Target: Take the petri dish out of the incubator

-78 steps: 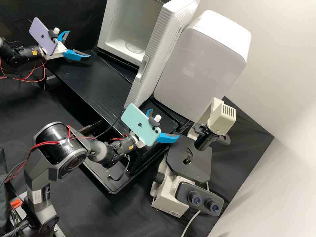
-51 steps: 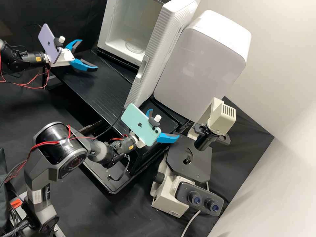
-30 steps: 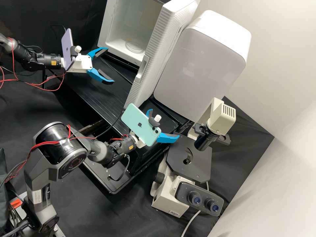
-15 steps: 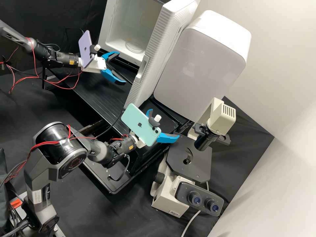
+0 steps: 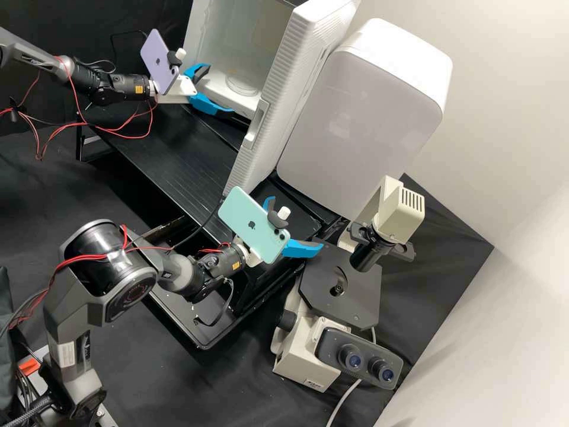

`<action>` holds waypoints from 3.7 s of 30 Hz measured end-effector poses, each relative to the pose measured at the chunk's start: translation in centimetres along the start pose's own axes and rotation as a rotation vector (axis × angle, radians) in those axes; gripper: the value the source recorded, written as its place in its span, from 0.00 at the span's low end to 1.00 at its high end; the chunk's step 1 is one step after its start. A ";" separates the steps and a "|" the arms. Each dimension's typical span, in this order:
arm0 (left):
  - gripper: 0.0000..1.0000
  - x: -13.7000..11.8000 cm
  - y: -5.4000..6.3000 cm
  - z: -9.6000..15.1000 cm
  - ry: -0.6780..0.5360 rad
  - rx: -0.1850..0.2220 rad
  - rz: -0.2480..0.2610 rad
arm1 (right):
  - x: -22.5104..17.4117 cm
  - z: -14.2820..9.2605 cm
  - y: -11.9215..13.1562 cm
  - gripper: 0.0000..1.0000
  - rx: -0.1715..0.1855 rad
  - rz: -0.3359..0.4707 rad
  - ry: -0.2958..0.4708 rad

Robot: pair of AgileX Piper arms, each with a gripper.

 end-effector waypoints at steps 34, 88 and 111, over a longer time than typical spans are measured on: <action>1.00 6.7 1.8 -1.8 0.113 -0.119 -0.032 | 0.0 0.0 0.0 1.00 0.000 0.000 0.000; 1.00 10.0 1.1 -0.8 0.189 -0.068 -0.061 | 0.0 0.0 0.0 1.00 0.000 0.000 0.000; 0.00 10.0 0.9 -0.3 0.133 -0.082 -0.053 | 0.0 0.0 0.0 1.00 0.000 0.000 0.000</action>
